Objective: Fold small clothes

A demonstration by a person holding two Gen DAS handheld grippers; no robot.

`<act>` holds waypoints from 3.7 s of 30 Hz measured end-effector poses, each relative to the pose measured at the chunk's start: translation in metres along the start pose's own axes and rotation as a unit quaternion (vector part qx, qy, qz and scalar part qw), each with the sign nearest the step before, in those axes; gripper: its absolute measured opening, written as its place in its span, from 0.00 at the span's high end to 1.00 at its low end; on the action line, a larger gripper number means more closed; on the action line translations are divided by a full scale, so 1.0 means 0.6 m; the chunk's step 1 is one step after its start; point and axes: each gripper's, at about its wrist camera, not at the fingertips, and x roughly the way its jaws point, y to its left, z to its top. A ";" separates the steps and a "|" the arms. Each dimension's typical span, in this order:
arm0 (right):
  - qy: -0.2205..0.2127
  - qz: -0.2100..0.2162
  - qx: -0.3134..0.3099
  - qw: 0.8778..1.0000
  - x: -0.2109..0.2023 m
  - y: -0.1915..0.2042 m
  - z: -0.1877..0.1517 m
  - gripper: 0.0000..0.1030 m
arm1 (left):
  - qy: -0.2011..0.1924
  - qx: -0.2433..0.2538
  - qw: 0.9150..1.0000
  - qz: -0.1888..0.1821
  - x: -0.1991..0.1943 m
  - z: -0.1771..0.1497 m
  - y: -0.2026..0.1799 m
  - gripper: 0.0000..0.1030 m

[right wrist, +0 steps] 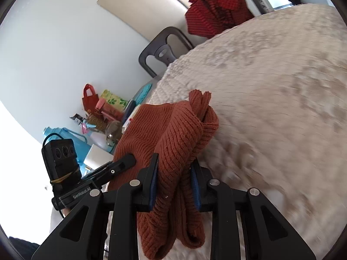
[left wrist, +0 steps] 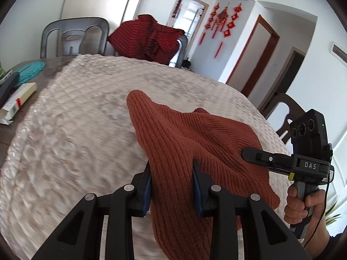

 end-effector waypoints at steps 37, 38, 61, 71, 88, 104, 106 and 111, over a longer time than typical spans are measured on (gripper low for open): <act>0.054 -0.135 -0.170 0.975 0.114 0.067 -0.003 0.86 | -0.025 -0.006 0.995 0.093 -0.030 -0.046 0.075 0.57; 0.052 -0.135 -0.168 0.975 0.106 0.072 -0.003 0.86 | -0.027 -0.011 0.996 0.090 -0.037 -0.045 0.074 0.58; 0.040 -0.159 -0.199 0.966 0.156 0.097 0.021 0.82 | -0.016 0.010 0.988 0.155 0.044 0.011 0.053 0.58; 0.042 -0.150 -0.203 0.967 0.104 0.110 -0.003 0.82 | -0.015 0.004 0.985 0.170 0.000 -0.016 0.034 0.57; 0.075 -0.223 -0.236 0.943 0.077 0.101 -0.102 0.62 | 0.043 0.008 0.976 0.215 -0.030 -0.119 0.044 0.49; 0.078 -0.258 -0.256 0.928 0.088 0.104 -0.118 0.56 | 0.051 0.001 0.974 0.221 -0.026 -0.123 0.049 0.39; 0.078 -0.258 -0.256 0.928 0.088 0.103 -0.117 0.56 | 0.052 0.002 0.974 0.220 -0.025 -0.123 0.050 0.38; 0.078 -0.259 -0.257 0.928 0.089 0.104 -0.118 0.56 | 0.052 0.002 0.974 0.221 -0.024 -0.122 0.051 0.37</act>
